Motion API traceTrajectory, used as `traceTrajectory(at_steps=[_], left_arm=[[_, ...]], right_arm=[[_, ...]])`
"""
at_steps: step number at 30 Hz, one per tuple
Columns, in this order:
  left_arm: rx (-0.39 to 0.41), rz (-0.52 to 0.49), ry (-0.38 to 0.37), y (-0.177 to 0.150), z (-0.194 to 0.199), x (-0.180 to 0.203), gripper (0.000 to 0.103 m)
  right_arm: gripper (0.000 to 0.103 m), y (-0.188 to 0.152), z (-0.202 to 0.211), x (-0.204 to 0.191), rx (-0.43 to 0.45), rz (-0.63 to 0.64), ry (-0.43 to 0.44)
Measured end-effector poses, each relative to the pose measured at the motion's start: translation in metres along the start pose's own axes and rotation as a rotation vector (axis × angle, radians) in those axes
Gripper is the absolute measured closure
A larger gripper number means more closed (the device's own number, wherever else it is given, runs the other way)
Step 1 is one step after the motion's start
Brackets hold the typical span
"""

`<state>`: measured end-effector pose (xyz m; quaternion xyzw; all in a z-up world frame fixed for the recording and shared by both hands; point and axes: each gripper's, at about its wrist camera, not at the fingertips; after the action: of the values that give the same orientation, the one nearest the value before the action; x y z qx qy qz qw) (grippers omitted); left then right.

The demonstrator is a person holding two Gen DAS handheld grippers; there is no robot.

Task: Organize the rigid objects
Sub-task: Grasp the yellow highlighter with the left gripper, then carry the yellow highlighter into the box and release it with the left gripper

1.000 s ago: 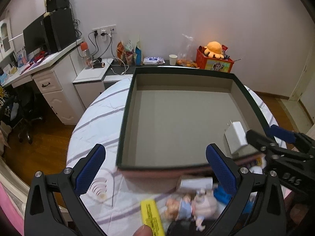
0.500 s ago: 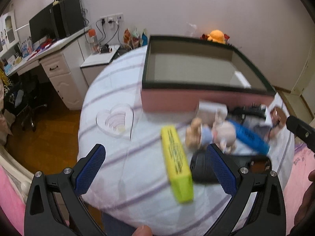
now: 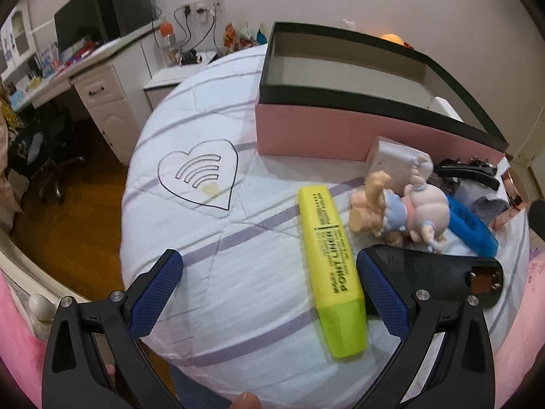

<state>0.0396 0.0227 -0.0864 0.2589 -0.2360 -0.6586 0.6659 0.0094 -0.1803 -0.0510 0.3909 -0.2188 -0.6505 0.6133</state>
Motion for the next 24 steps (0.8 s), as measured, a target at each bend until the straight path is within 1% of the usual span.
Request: traceTrajectory(at_steps=[2,4,6,8,9,10,11,13,14,16,18,24], left_arm=[[-0.015,0.009,-0.002,0.002,-0.006,-0.002,0.000],[-0.020,0.014,0.000,0.003,-0.010,-0.005,0.003],[-0.012,-0.010,0.008,0.001,-0.010,-0.004,0.005],[-0.003,-0.018,0.009,-0.002,-0.008,-0.005,0.008],[-0.001,-0.014,0.008,-0.002,-0.007,-0.006,0.012],[0.002,-0.008,0.007,-0.003,-0.006,-0.008,0.020],[0.007,-0.005,0.005,-0.002,-0.004,-0.009,0.025],[0.013,-0.009,-0.010,0.001,-0.002,-0.010,0.050],[0.012,-0.011,-0.020,0.001,0.000,-0.010,0.055],[0.011,-0.016,-0.036,0.002,0.002,-0.011,0.069],[0.007,-0.027,-0.067,0.002,0.003,-0.009,0.077],[0.015,-0.031,-0.114,0.000,0.007,-0.006,0.077]], right_arm=[[0.022,-0.001,-0.001,0.000,-0.003,0.002,-0.002],[0.022,-0.001,-0.002,0.000,-0.006,0.003,-0.005],[0.022,-0.002,-0.002,0.001,-0.009,0.003,-0.008],[0.022,-0.002,-0.002,0.002,-0.010,0.001,-0.011],[0.022,-0.002,-0.002,0.002,-0.010,0.000,-0.012],[0.022,-0.002,-0.002,0.003,-0.010,-0.002,-0.012],[0.022,-0.002,-0.002,0.003,-0.011,-0.005,-0.014],[0.022,-0.002,-0.002,0.003,-0.011,-0.008,-0.013],[0.022,-0.002,-0.002,0.003,-0.011,-0.007,-0.012],[0.022,-0.002,-0.002,0.002,-0.011,-0.005,-0.012],[0.022,-0.002,-0.001,0.002,-0.009,-0.007,-0.010],[0.022,-0.002,-0.001,0.001,-0.009,-0.008,-0.014]])
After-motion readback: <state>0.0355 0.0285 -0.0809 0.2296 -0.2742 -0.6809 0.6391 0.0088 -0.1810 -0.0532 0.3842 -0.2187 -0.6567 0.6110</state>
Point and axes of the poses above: each gripper's, at about its wrist camera, not at the fingertips, and z roughly against the way its jaws point, x to its right, y to its top, and after that the axes turned 6 degrees about x, right-handed
